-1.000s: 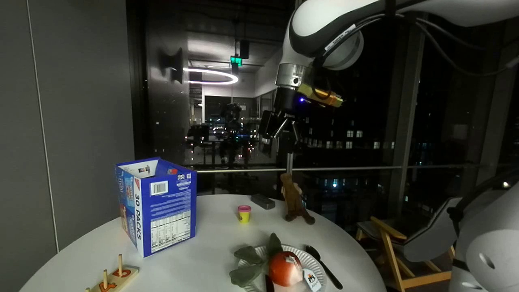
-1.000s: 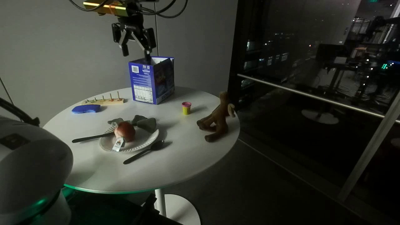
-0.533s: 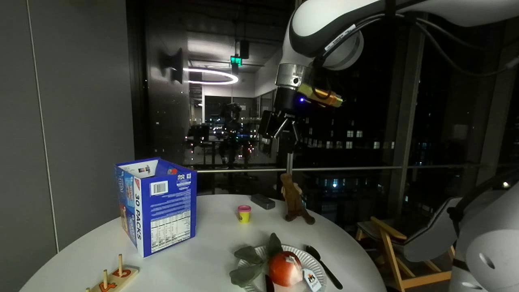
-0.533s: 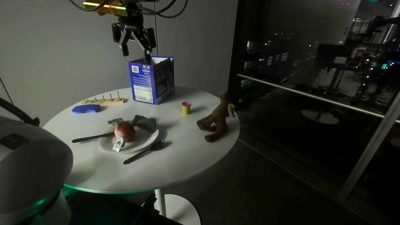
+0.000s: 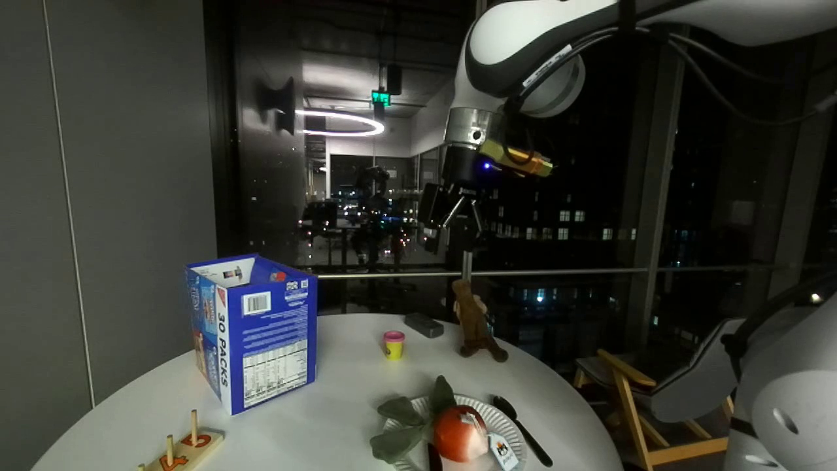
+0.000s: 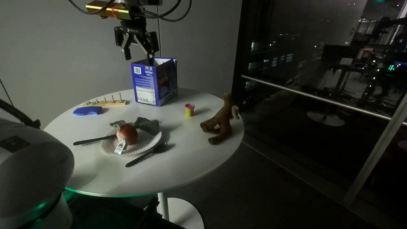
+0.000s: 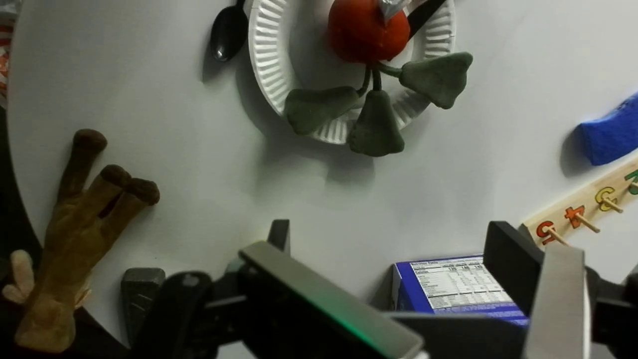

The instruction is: Put the radish in the blue box then put the knife and spoon on the white plate.

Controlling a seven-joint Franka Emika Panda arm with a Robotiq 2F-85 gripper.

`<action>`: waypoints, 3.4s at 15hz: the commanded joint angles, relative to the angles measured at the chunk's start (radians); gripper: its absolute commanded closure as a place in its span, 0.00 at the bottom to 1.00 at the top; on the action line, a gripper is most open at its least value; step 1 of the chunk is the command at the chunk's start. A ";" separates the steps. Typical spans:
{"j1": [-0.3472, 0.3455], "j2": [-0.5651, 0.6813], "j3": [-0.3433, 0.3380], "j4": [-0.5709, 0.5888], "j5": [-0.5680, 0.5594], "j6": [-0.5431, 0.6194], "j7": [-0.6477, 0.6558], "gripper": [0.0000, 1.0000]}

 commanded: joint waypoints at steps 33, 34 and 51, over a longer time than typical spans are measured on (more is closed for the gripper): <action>-0.016 0.388 -0.032 -0.283 0.163 0.265 -0.060 0.91; -0.013 0.348 -0.025 -0.299 0.144 0.257 -0.043 0.92; 0.008 0.040 0.278 -0.118 -0.456 0.247 0.209 0.89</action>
